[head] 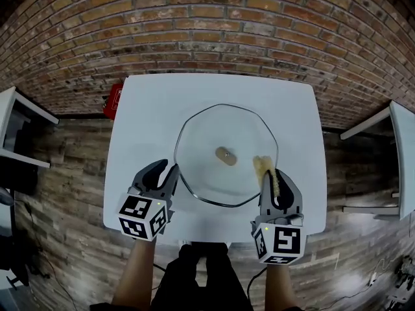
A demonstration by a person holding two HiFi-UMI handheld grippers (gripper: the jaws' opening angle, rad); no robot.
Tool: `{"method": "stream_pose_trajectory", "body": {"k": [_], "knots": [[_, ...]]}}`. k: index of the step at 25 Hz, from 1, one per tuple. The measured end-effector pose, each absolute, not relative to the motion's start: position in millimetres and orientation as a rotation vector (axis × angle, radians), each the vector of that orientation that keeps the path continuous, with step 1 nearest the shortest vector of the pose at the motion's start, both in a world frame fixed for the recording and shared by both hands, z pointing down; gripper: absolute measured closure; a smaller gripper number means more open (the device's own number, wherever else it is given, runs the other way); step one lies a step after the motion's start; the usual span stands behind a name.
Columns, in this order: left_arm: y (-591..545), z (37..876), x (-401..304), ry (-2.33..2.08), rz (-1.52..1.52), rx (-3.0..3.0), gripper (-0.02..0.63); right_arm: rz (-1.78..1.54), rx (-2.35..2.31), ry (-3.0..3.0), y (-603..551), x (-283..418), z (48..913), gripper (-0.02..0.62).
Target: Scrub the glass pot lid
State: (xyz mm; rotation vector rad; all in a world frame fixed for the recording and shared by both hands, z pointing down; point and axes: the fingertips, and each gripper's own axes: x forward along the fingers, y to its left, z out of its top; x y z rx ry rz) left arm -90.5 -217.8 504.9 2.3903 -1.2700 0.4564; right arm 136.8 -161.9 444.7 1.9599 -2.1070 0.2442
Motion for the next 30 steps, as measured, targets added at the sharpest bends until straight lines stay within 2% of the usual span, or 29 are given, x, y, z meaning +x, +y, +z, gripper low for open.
{"method": "stream_pose_trajectory", "body": {"k": [3,4,5,30], "knots": [[-221,508,-94,-1.264,0.362,2.322,0.490,0.244,1.954,-2.111,-164,134,446,0.537],[-224,510,-97,-1.250,0.291,2.270,0.435,0.241,1.950,-2.115,-165,133,446,0.537],[-225,512,-99,-1.229,0.225,2.214,0.407,0.237,1.945,-2.118,-166,131,445,0.537],[-234,553,-86,-1.169,0.313,2.102,0.411,0.237,1.928,-2.110,-177,145,449,0.537]]}}
